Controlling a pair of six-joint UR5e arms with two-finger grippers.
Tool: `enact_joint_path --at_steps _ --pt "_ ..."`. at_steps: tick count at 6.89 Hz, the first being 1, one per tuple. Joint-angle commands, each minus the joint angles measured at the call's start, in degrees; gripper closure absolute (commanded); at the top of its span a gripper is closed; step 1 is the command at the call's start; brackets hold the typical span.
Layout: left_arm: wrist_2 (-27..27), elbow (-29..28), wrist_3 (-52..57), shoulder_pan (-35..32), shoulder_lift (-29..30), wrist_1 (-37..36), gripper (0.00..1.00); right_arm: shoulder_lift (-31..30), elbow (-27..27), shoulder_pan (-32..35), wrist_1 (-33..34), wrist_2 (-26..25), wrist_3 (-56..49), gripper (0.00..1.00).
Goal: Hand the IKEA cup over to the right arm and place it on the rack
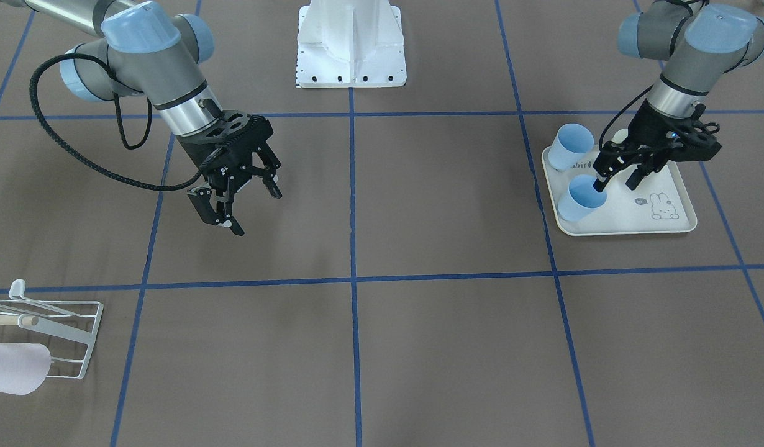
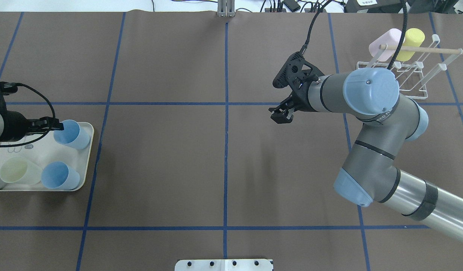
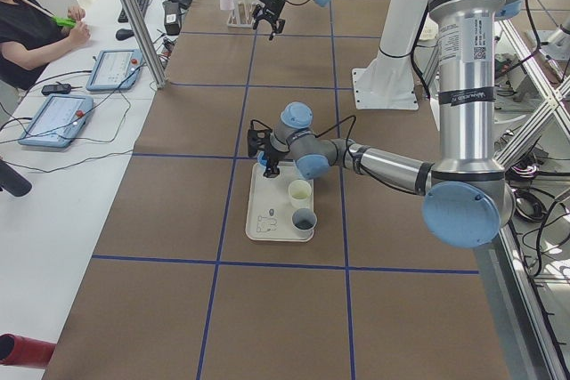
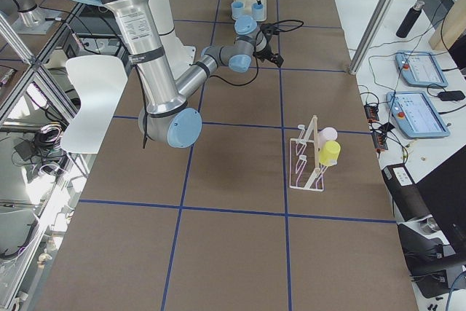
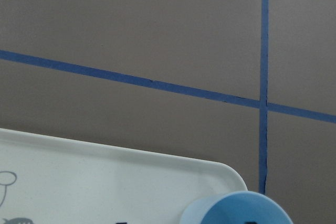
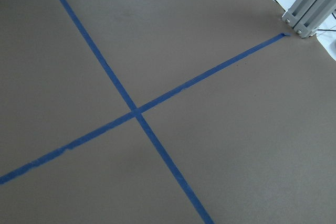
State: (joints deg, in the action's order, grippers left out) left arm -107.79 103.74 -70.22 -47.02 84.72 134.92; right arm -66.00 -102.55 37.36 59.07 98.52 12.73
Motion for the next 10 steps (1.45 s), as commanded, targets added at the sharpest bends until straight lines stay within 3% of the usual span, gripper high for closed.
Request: enact_joint_path --at_steps 1,4,6,8,10 --pt "0.04 -0.21 0.25 0.61 0.27 -0.01 0.64 0.00 -0.02 -0.01 0.00 0.00 0.02 0.01" --pt "0.13 -0.12 0.52 0.61 0.01 -0.01 1.00 -0.09 0.07 -0.01 -0.09 0.00 -0.07 0.01" --pt "0.04 1.45 0.78 -0.26 -0.87 -0.01 1.00 0.00 0.16 -0.27 -0.44 0.00 -0.07 0.01" --pt "-0.40 4.08 2.87 -6.30 -1.04 -1.15 1.00 0.09 0.16 -1.50 -0.97 -0.26 -0.07 0.01" --pt "-4.59 7.52 3.34 -7.21 0.97 -4.40 1.00 0.09 2.25 -4.04 -11.98 -0.26 0.19 0.01"
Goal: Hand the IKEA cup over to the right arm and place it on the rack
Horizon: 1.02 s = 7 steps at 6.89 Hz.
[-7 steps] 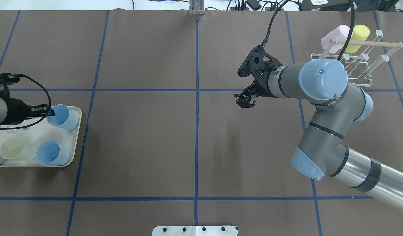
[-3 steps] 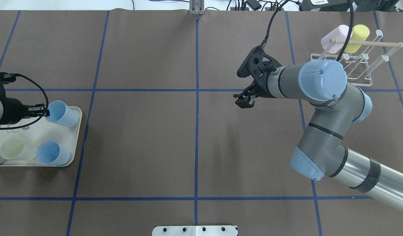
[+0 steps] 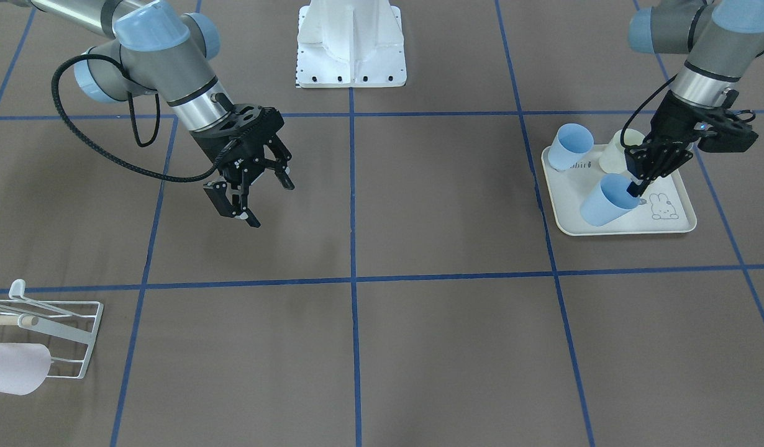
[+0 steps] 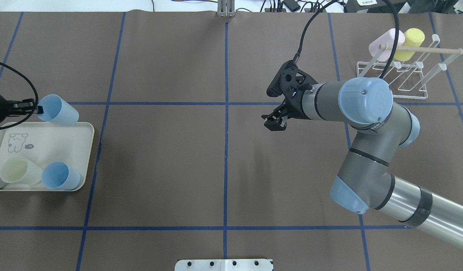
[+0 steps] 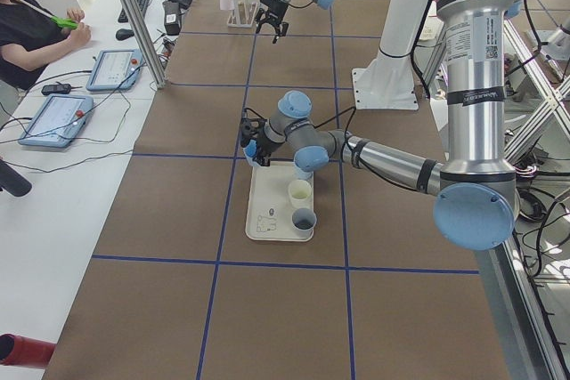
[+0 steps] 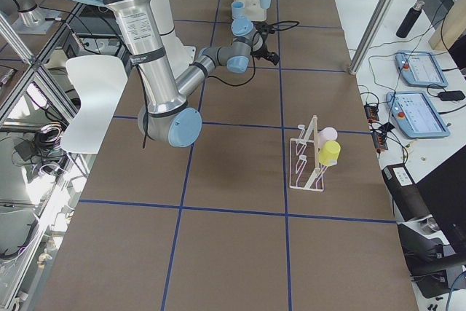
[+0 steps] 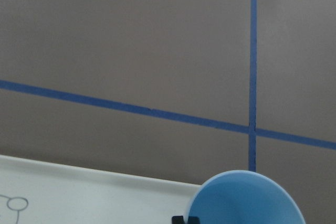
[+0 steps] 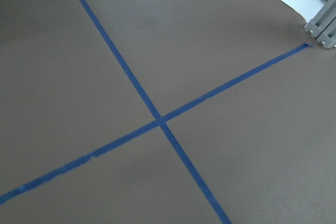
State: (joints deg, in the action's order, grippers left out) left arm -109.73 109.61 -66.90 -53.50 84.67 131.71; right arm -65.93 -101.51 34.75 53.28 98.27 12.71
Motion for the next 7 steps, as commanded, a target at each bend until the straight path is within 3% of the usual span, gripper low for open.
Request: enact_joint_path --at_steps 1,4,6,7 --pt "-5.81 1.66 -6.77 -0.47 4.24 -0.50 1.00 0.01 1.49 -2.74 -8.95 0.08 1.00 0.01" --pt "-10.68 2.45 -28.83 -0.03 15.84 3.16 1.00 0.01 1.49 -6.00 -17.39 0.08 4.41 0.01" --pt "-10.59 1.49 -35.31 4.33 17.37 20.15 1.00 0.01 1.58 -8.11 -19.35 0.17 4.35 0.01" --pt "-10.51 1.40 -33.14 8.98 18.24 23.99 1.00 0.19 1.58 -8.64 -19.35 0.17 4.34 0.01"
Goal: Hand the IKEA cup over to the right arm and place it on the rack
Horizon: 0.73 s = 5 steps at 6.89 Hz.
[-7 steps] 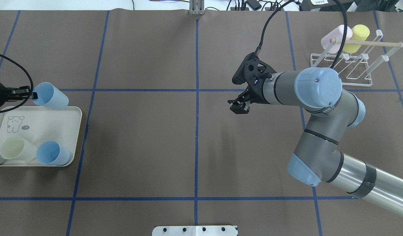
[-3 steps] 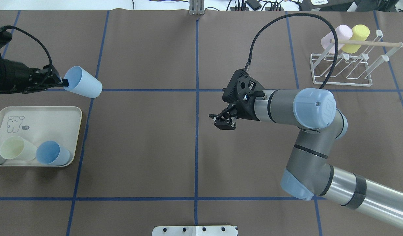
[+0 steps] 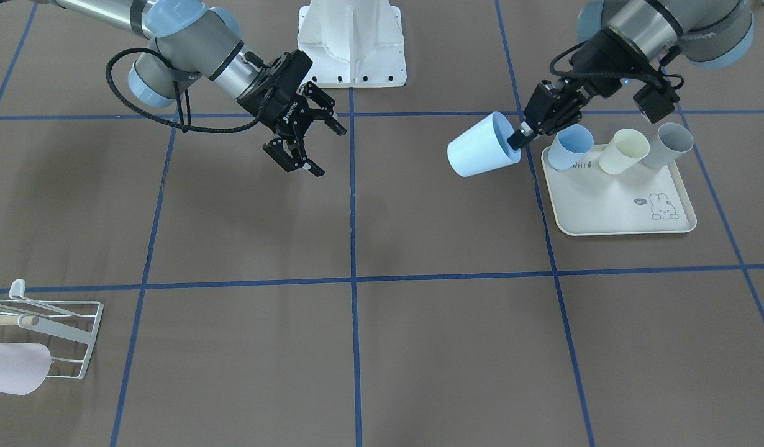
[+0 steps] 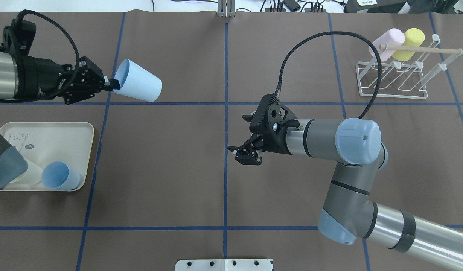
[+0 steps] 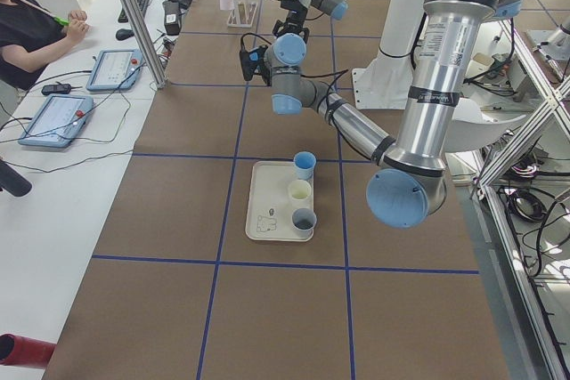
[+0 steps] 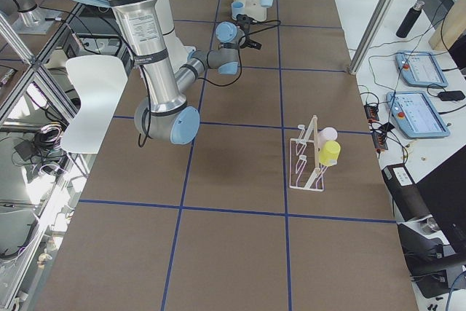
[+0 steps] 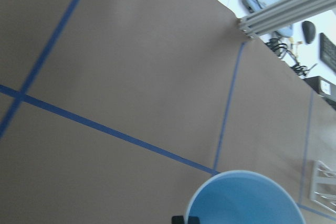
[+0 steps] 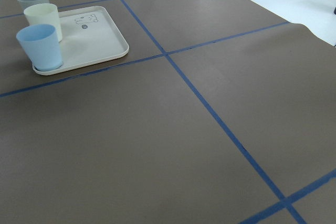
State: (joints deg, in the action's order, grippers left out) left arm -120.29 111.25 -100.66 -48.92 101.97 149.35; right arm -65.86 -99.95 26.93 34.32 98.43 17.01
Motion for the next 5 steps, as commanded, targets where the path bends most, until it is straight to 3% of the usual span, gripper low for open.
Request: enact_joint_path --at_steps 1,5 --pt "-0.03 -0.51 5.86 6.62 2.60 6.13 1.00 0.12 0.01 -1.18 -0.48 0.01 0.04 0.01" --pt "0.23 -7.70 10.83 7.79 7.78 5.95 1.00 0.12 -0.34 -3.11 -1.36 -0.08 0.04 0.01"
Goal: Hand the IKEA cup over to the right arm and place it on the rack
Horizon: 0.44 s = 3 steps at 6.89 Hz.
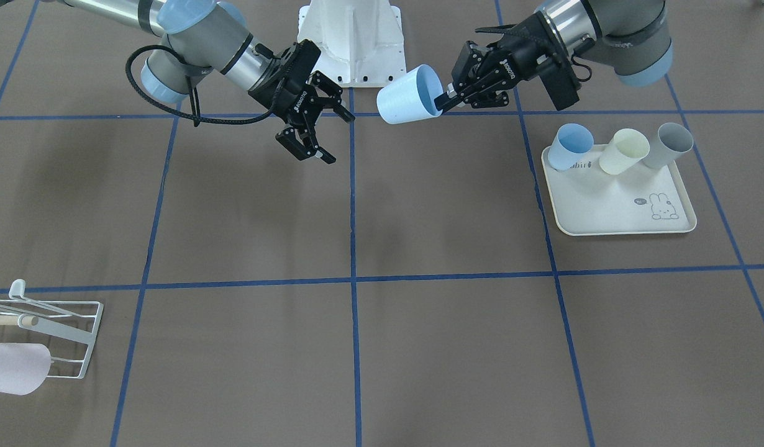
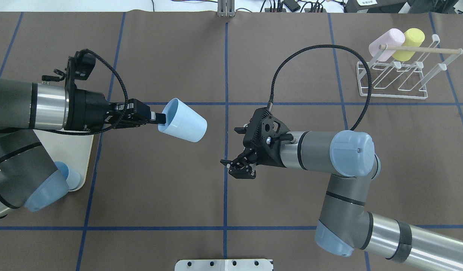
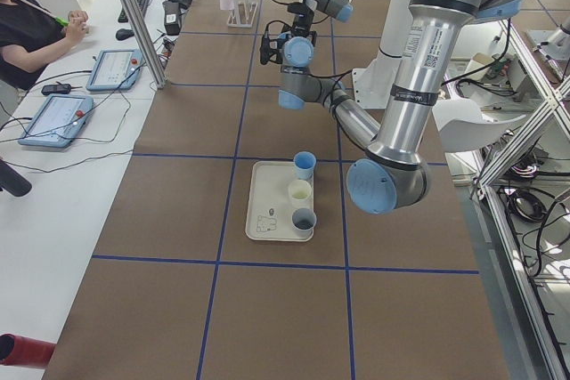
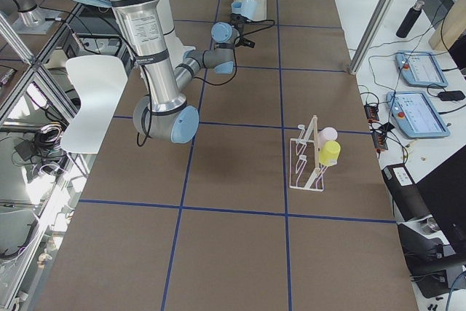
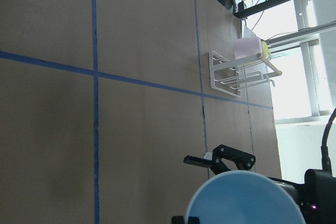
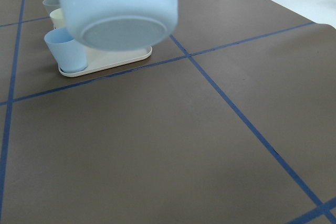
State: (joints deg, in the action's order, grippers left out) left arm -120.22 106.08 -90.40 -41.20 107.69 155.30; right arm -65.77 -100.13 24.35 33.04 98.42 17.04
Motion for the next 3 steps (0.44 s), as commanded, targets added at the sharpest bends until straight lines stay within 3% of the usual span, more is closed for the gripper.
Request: enact_joint_path --at_steps 1,3 --pt "0.07 -3.41 0.66 0.16 2.17 0.61 1.00 0.37 -0.24 -0.71 -0.08 -0.33 0.01 0.01" --pt "0.07 -3.60 0.58 1.46 2.87 0.80 1.00 0.90 -0.42 -0.80 -0.17 -0.42 0.01 0.01"
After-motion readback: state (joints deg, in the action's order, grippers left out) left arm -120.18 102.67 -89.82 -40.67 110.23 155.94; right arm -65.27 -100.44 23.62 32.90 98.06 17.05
